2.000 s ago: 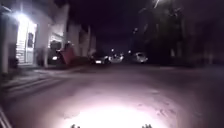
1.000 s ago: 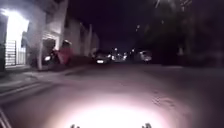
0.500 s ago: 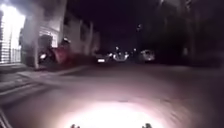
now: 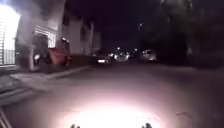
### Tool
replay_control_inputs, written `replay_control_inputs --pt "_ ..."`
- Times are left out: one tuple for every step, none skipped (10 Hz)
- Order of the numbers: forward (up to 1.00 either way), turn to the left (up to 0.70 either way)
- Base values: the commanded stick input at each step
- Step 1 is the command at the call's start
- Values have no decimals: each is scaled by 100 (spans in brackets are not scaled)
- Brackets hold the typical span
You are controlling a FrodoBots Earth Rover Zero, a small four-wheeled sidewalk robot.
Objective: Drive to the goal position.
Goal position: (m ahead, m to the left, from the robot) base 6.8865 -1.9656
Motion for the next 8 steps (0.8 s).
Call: replay_control_inputs --pt "85 0" --pt "85 -3" --pt "85 -34" --pt "85 -34" --pt "85 -34" --pt "85 -31" --pt "85 0" --pt "85 0"
